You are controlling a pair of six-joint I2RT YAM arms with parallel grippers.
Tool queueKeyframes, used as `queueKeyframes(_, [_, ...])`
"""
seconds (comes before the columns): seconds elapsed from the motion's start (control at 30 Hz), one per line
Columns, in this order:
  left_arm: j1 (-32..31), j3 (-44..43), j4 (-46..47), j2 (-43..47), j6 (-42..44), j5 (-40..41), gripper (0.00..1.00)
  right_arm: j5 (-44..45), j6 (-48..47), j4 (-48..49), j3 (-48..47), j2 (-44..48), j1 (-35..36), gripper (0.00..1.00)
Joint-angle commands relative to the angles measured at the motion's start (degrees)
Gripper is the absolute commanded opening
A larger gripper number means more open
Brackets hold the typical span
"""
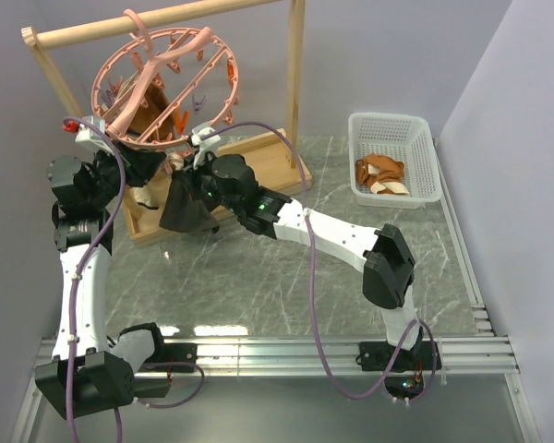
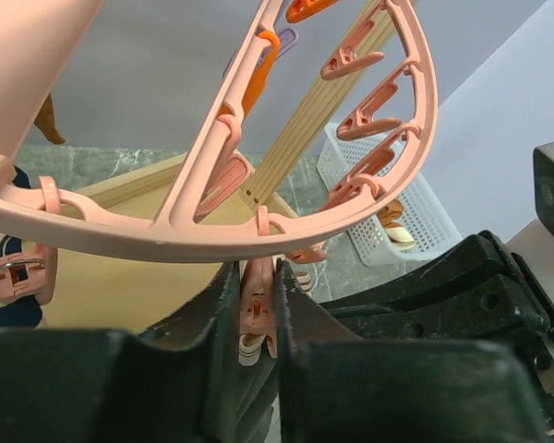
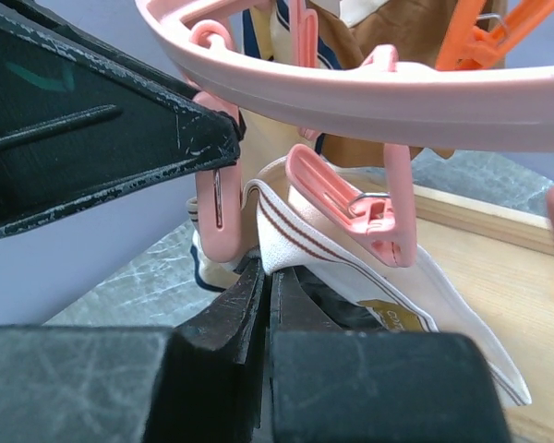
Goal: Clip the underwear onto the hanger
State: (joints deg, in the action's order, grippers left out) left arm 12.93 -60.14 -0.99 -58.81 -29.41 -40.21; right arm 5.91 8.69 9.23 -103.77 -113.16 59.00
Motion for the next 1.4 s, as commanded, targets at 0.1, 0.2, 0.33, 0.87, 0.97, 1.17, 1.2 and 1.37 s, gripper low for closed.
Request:
queueKeyframes(0.1, [-0.4,-0.9,-7.4,-0.5,0.0,-1.8,0.28,-2.4,1.4,3.3,-4.3,2.6,0.3,0.0])
queueKeyframes(0.2, [-0.4,-1.4,-7.7,-0.7,-0.1,-1.5,0.29,-2.6,1.7,3.2,-4.5,2.5,0.3,0.0])
queueKeyframes(0.33, [-0.4,-2.1,-7.4,-0.5,-0.5,-0.8,0.36,-2.8,1.8,2.7,-4.8,2.3,0.2,0.0])
queueKeyframes(0.87, [1.1,-2.8,-7.2,2.3,-3.3,3.8,0.82,-4.8,2.5,1.7,-6.2,-0.1,-0.1,0.01])
queueKeyframes(0.97, [2.1,-2.6,-7.8,2.8,-4.0,3.8,0.82,-5.4,2.6,2.2,-5.5,-0.7,-0.1,0.22])
queueKeyframes(1.17, [5.9,-1.8,-8.7,2.7,-5.1,3.2,0.82,-5.7,2.0,2.6,-2.1,0.1,-0.1,0.55])
queueKeyframes(1.2, [6.2,-1.6,-8.4,2.5,-5.5,3.3,0.82,-5.7,1.9,2.5,-1.1,0.5,-0.2,0.6])
queueKeyframes(1.37, [7.5,-2.1,-7.5,0.7,-5.7,4.9,0.82,-7.5,0.4,2.5,4.3,3.9,-0.4,0.71])
